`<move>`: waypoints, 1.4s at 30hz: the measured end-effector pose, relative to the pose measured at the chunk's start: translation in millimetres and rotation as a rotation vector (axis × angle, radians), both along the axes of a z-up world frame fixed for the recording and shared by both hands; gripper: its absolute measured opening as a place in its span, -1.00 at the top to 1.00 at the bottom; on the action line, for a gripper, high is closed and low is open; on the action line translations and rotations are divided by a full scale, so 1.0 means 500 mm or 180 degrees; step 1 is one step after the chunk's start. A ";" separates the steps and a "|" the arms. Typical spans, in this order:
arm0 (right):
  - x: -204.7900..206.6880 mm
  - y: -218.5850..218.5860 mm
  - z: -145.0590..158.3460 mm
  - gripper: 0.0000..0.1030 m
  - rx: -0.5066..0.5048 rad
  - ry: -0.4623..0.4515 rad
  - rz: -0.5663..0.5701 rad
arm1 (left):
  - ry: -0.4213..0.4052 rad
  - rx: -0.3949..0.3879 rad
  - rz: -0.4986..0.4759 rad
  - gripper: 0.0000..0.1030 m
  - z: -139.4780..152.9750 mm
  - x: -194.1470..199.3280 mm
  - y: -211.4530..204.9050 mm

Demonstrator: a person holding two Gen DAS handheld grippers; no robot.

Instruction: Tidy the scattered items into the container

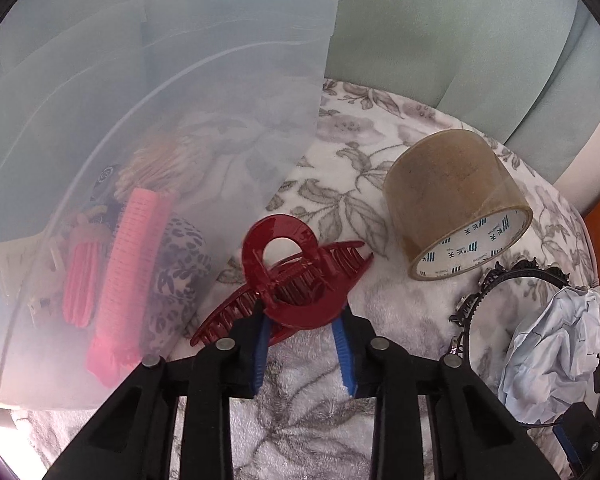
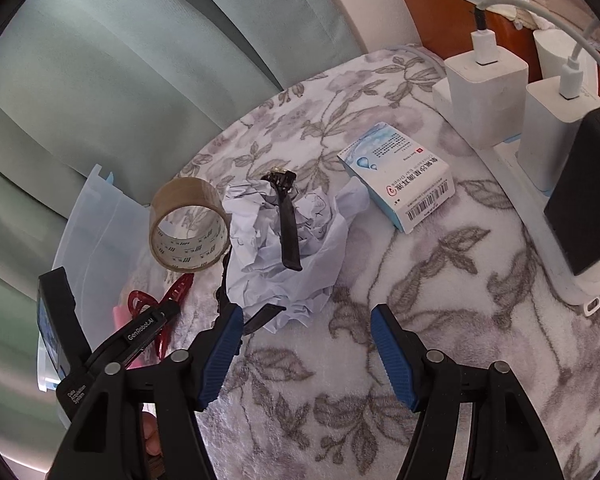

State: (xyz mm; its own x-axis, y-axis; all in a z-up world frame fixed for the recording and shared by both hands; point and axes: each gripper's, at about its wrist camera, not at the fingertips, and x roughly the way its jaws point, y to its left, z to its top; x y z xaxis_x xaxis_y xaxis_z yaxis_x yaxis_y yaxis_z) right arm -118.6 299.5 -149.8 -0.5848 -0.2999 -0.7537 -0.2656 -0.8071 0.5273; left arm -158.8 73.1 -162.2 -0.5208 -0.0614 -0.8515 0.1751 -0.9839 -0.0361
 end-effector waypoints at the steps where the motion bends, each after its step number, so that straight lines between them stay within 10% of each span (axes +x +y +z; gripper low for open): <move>1: -0.005 -0.001 0.000 -0.35 -0.0021 0.0016 0.0020 | -0.0005 -0.0002 -0.0023 0.52 -0.001 -0.001 0.001; 17: -0.008 0.027 0.002 -0.35 0.0020 -0.0017 -0.0159 | 0.0018 0.0432 -0.0544 0.52 0.008 -0.007 0.027; 42: -0.055 0.003 -0.036 -0.37 -0.0184 -0.0081 -0.0055 | -0.0158 -0.0318 -0.0658 -0.19 -0.028 -0.031 0.026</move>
